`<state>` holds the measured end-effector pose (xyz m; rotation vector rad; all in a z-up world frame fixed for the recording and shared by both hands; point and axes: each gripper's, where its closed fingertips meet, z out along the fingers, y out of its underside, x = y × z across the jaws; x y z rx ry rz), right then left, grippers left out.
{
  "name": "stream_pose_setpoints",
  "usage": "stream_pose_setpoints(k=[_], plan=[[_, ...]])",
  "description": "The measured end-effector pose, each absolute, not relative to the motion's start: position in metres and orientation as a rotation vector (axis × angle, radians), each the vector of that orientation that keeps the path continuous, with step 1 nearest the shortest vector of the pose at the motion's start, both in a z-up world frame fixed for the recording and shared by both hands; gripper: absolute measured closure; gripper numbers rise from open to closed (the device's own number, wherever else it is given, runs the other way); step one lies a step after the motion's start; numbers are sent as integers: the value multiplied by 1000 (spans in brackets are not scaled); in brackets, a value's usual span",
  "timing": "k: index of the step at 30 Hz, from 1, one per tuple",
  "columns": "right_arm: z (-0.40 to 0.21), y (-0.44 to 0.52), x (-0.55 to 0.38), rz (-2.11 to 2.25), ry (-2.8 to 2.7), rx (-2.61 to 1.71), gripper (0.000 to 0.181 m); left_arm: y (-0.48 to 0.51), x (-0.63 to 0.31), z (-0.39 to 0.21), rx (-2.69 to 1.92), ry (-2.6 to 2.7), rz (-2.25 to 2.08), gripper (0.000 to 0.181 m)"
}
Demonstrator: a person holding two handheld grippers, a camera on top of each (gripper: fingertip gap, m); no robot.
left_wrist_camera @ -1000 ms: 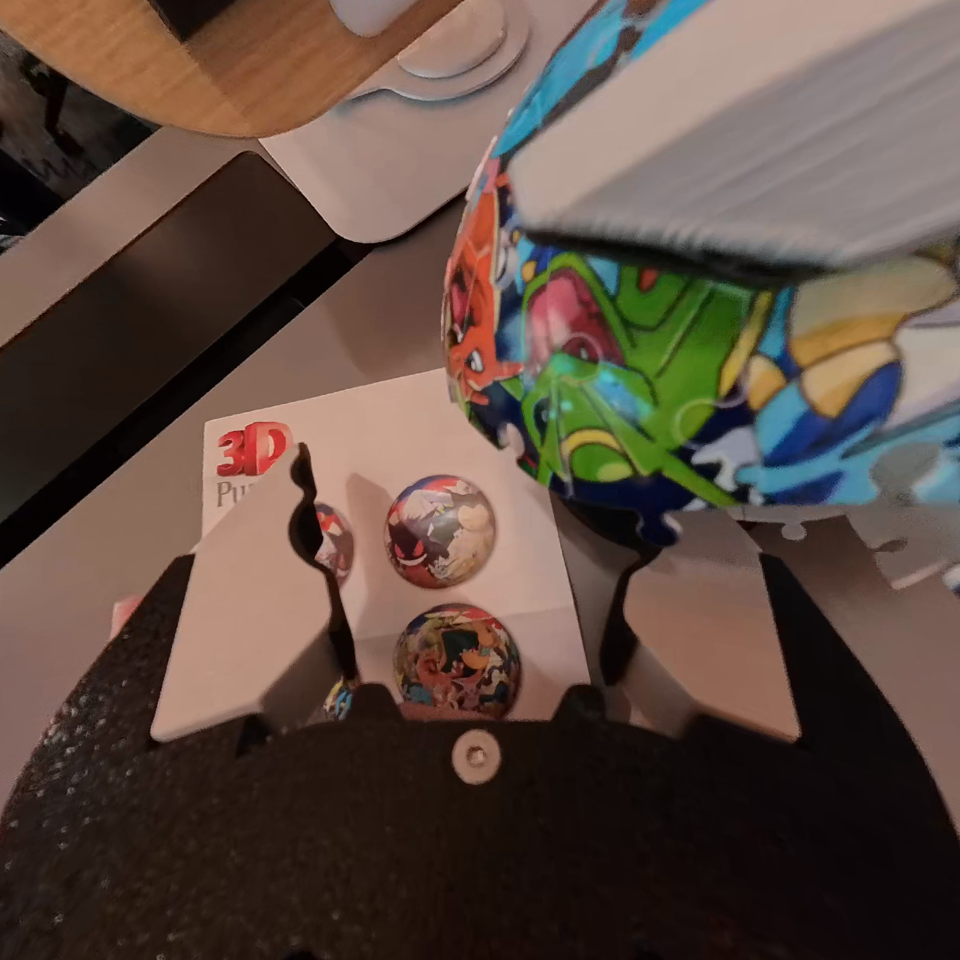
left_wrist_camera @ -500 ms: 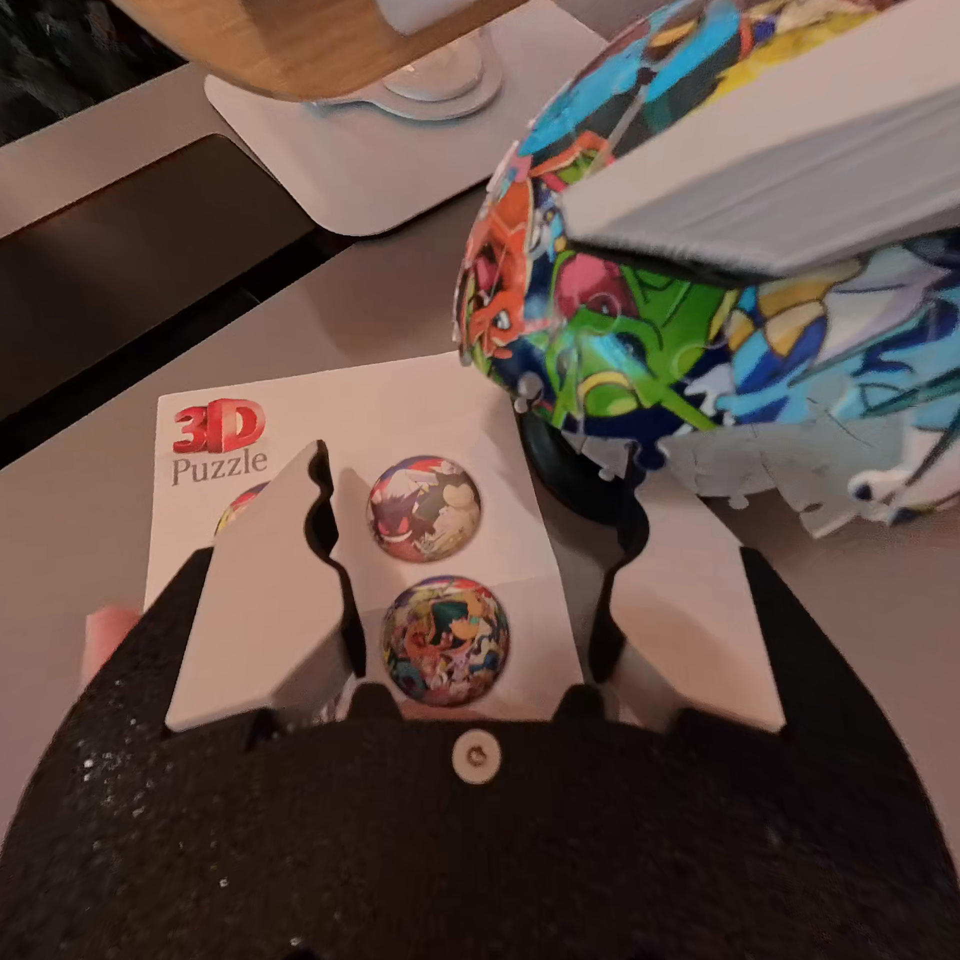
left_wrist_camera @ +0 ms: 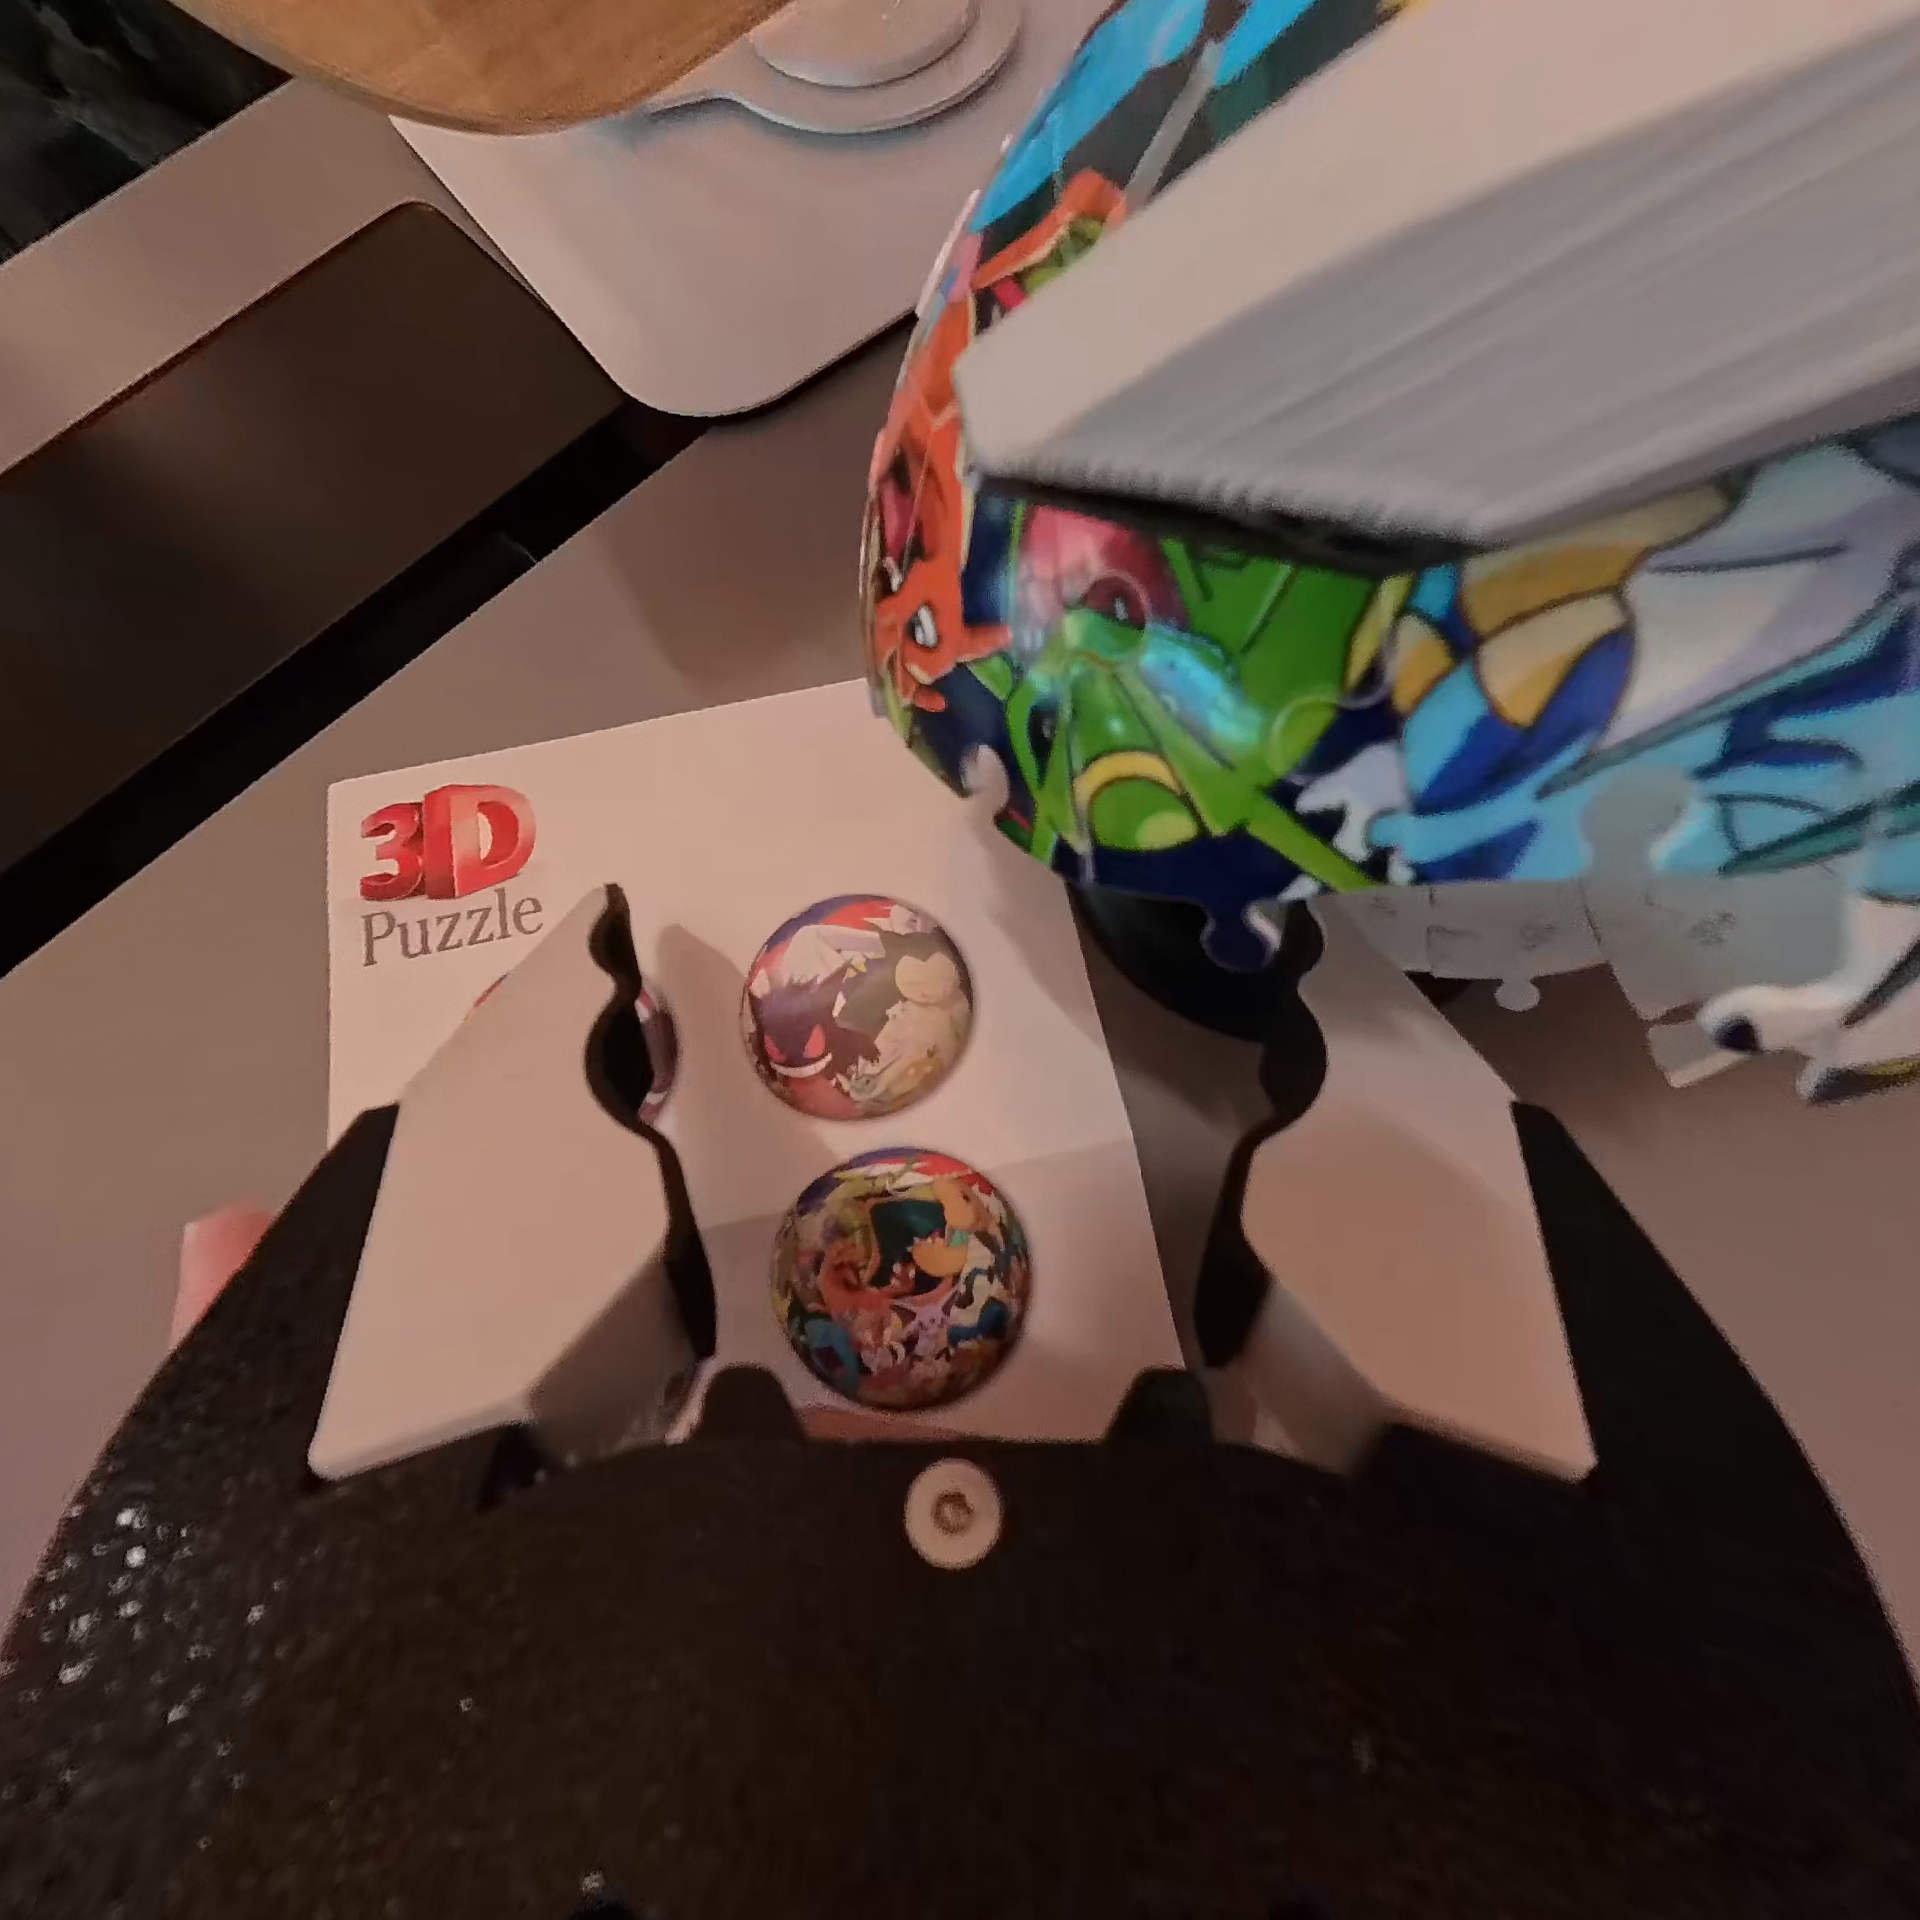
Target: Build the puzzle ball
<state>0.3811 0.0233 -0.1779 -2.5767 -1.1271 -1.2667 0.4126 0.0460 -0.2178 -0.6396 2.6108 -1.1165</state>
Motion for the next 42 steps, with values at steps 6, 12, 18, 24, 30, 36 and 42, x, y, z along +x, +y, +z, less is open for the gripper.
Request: stream_pose_setpoints(k=[6,12,18,24,30,36,42], plan=[[-177,20,380,-1241,-1122,-2576,27,48,416,-218,-646,2612,-1100,56],[-176,22,379,-1236,-1110,-2559,29,48,418,-216,-609,2599,-1088,57],[-176,24,377,-1236,-1087,-2561,28,51,419,-212,-575,2587,-1073,58],[-176,23,379,-1265,-1090,-2558,26,48,416,-216,-614,2618,-1077,69],[-175,22,378,-1271,-1077,-2565,28,48,413,-219,-665,2642,-1107,70],[-175,23,377,-1260,-1050,-2575,30,48,415,-219,-654,2618,-1160,67],[-175,24,377,-1239,-1058,-2583,30,47,410,-218,-634,2647,-1175,75]])
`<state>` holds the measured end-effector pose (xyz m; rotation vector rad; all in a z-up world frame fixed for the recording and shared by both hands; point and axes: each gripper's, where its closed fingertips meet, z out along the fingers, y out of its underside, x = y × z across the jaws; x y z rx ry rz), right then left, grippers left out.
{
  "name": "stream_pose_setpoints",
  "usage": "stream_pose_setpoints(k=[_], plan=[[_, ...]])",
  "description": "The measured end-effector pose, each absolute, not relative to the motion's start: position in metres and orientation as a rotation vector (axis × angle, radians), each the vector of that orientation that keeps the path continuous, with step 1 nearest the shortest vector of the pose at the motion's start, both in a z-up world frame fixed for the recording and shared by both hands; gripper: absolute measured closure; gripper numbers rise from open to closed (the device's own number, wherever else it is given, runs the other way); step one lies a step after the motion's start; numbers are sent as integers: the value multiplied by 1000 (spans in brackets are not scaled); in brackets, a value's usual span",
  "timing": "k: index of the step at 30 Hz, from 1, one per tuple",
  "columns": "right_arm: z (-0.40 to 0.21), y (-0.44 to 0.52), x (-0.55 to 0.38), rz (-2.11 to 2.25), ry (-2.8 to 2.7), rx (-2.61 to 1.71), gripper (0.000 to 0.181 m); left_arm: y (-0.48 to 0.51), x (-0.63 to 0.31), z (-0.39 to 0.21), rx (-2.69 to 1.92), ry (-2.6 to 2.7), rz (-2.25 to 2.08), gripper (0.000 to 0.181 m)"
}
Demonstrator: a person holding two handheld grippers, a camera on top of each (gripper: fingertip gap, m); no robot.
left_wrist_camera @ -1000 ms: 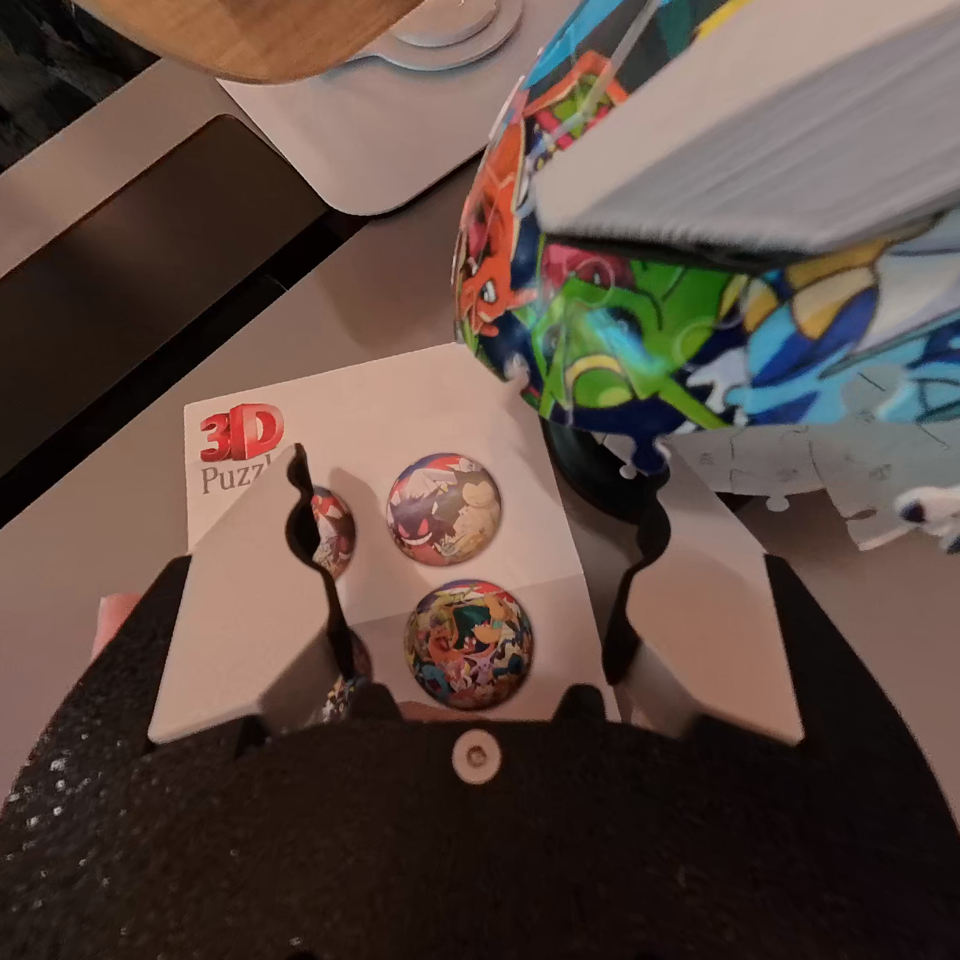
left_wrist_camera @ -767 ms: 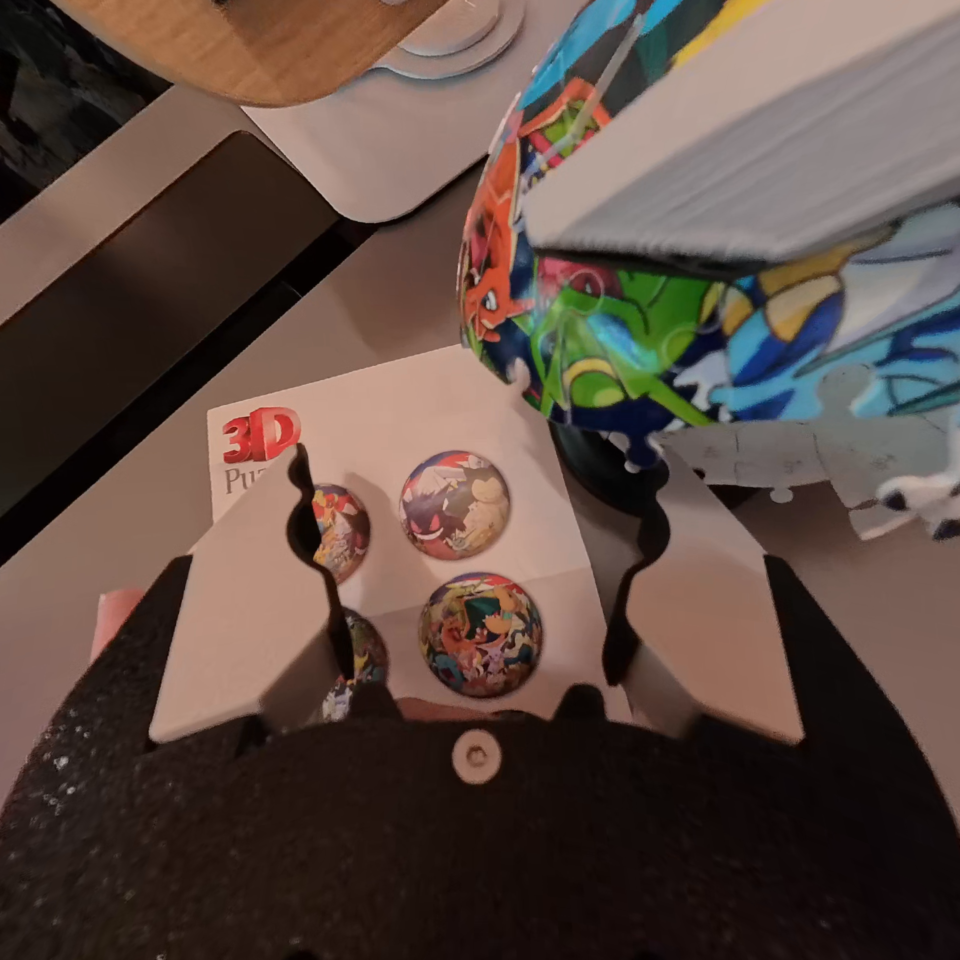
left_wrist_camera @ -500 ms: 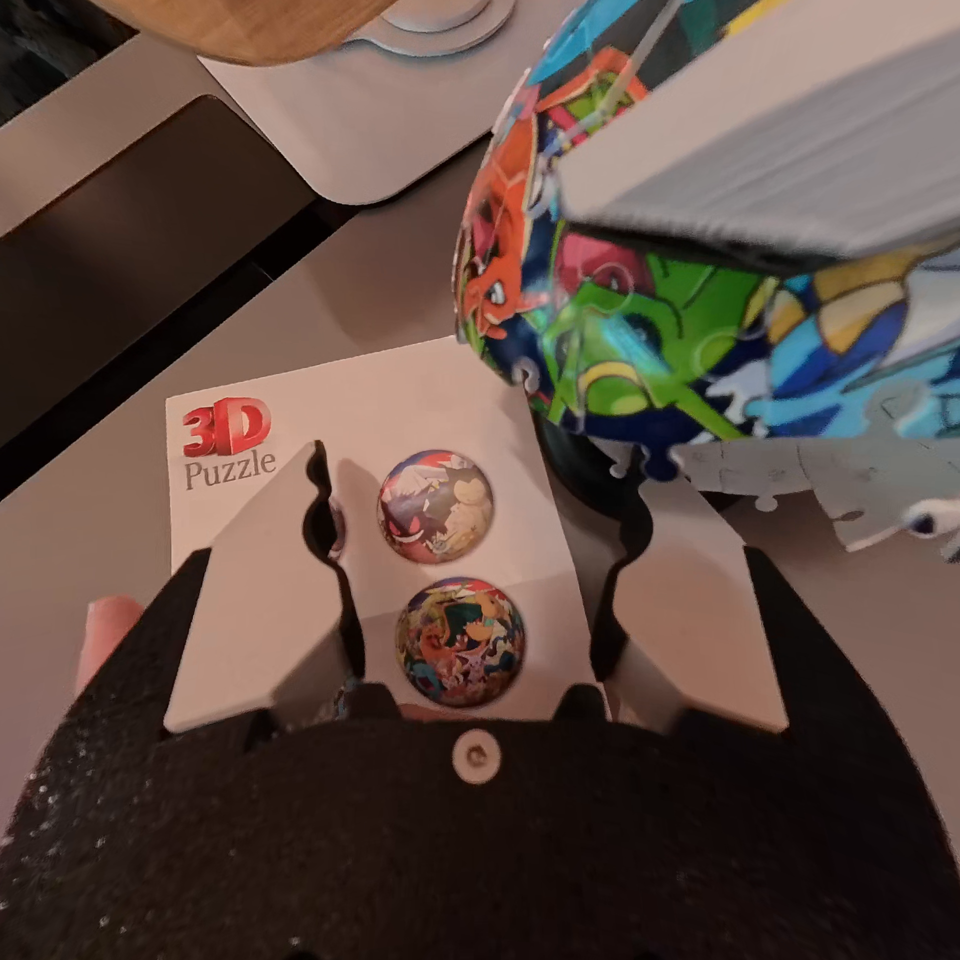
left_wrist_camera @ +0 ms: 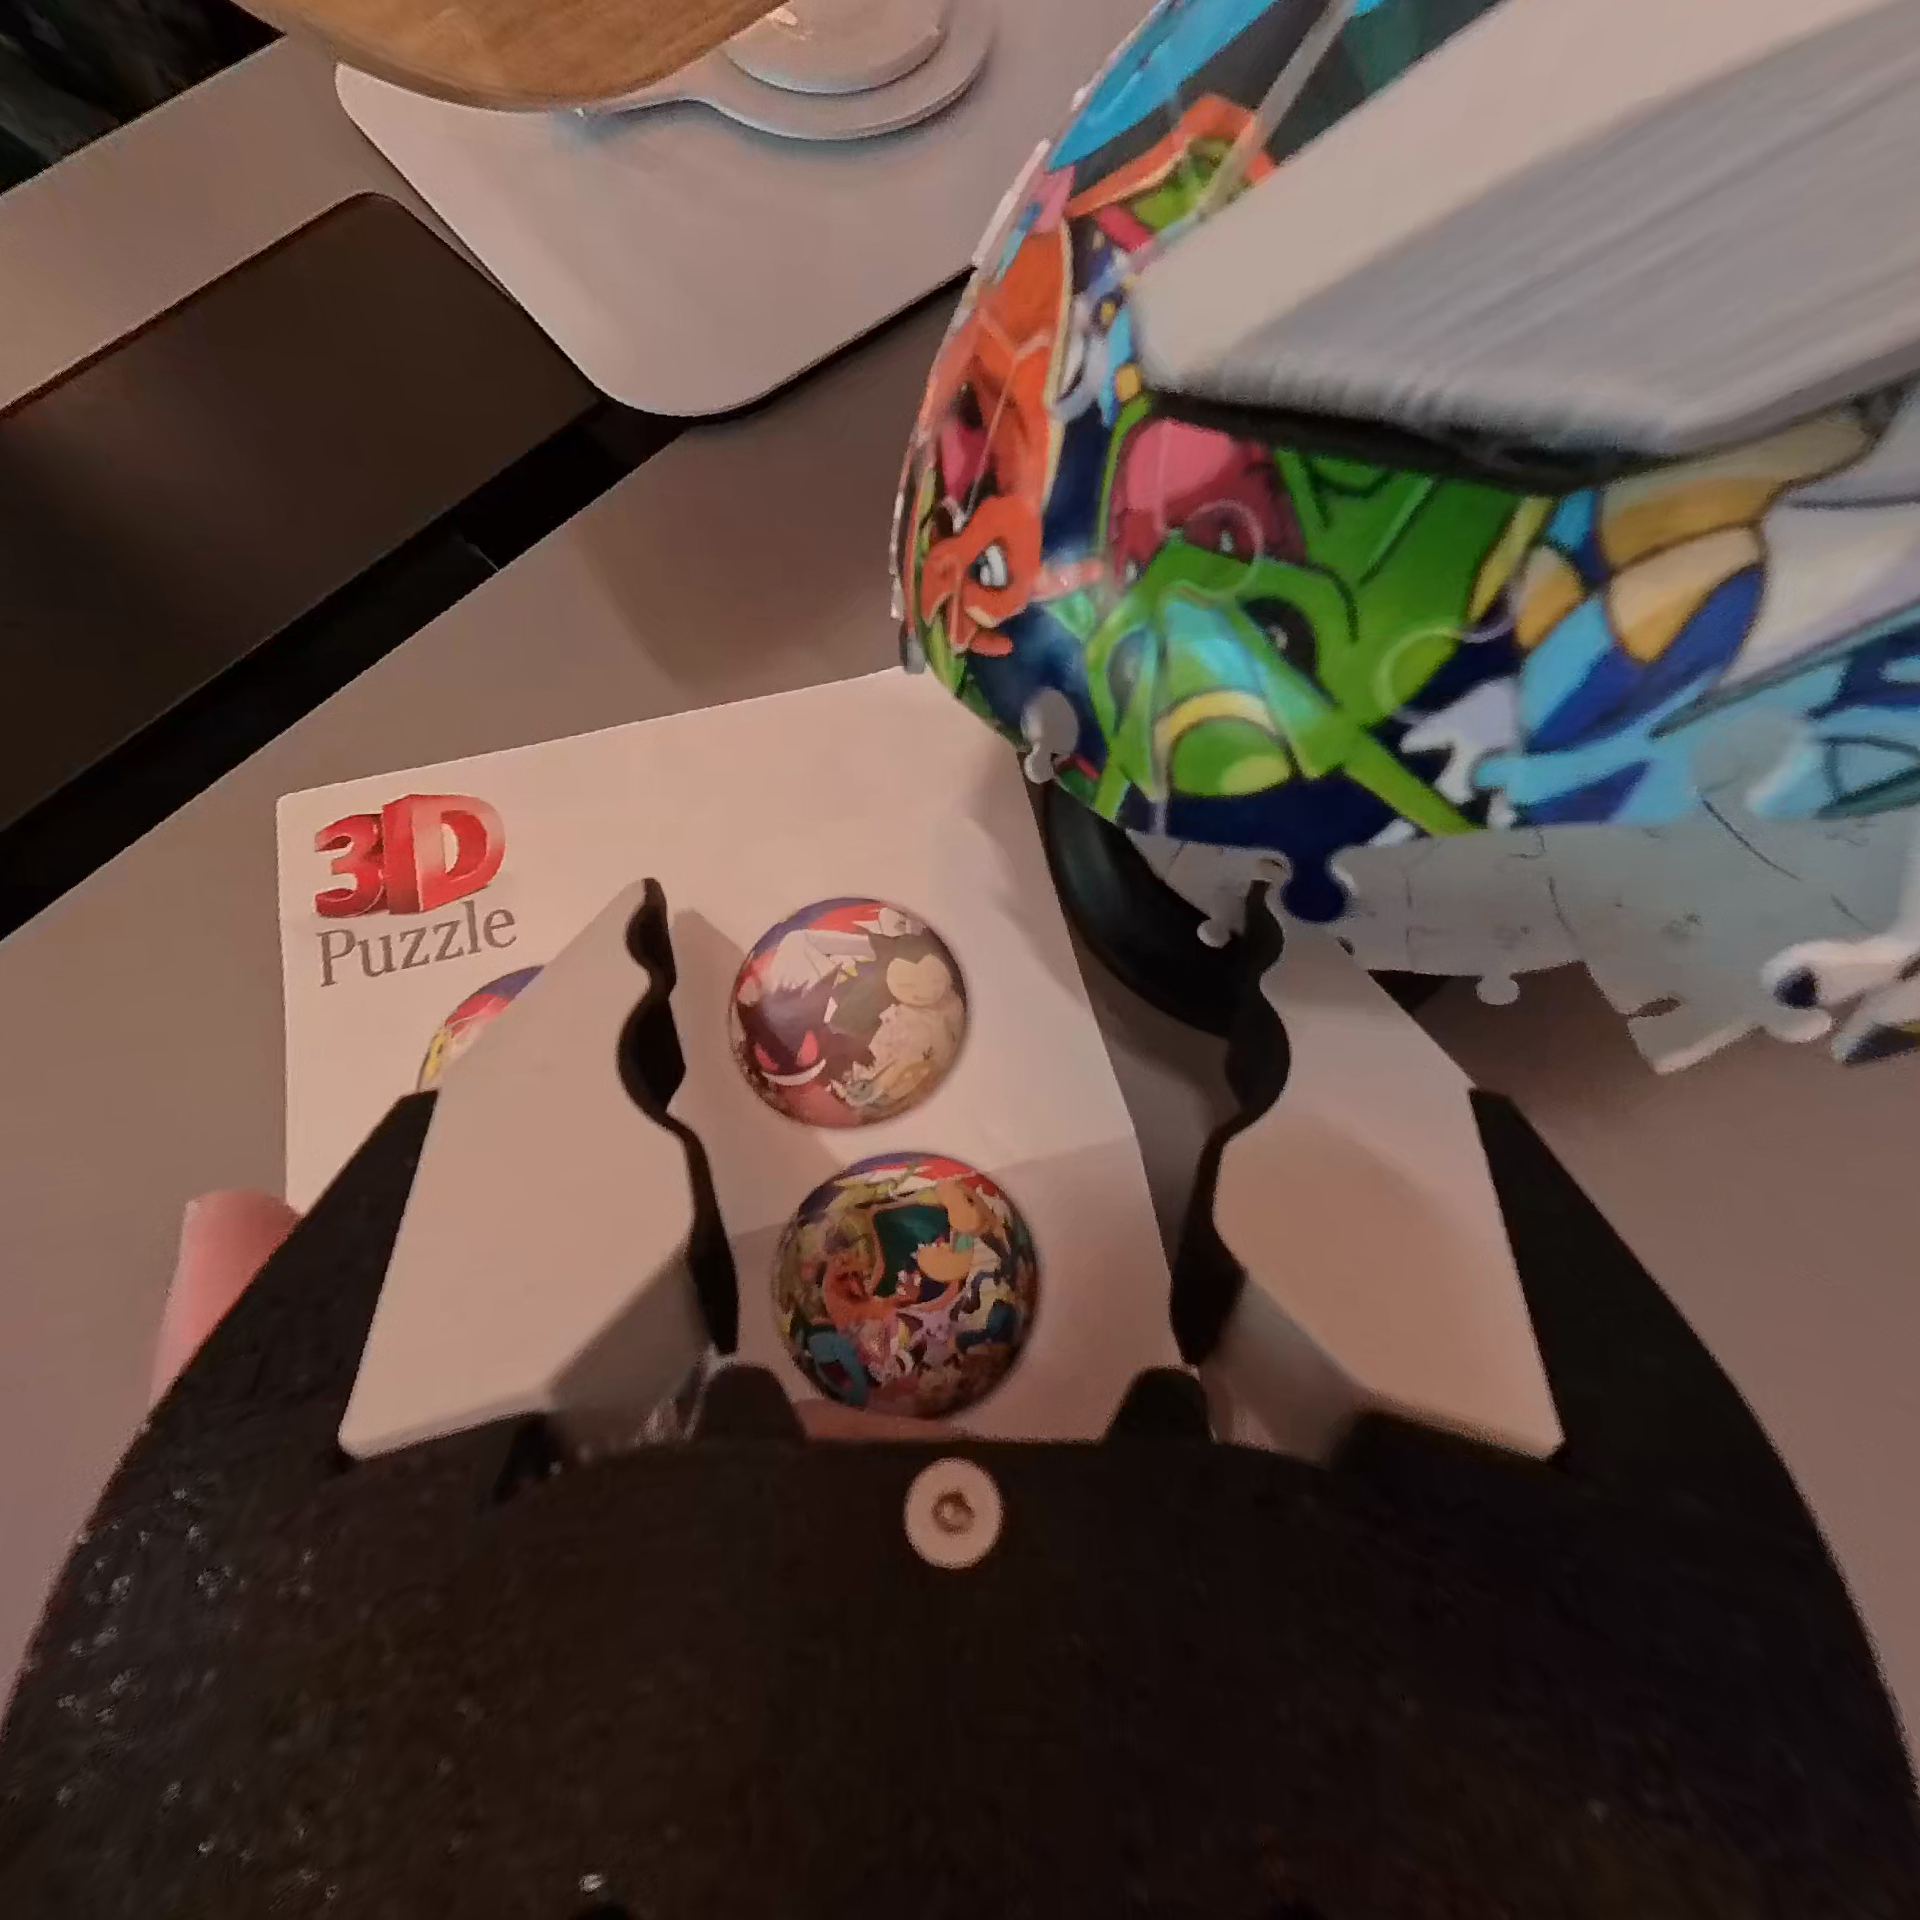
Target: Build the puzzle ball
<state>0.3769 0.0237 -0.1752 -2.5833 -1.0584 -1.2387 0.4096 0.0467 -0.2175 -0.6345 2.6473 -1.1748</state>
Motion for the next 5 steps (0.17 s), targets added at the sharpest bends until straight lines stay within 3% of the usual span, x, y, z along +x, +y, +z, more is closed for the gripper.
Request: stream_pose_setpoints(k=[5], plan=[[-175,24,378,-1232,-1052,-2578,29,43,404,-220,-621,2688,-1190,83]])
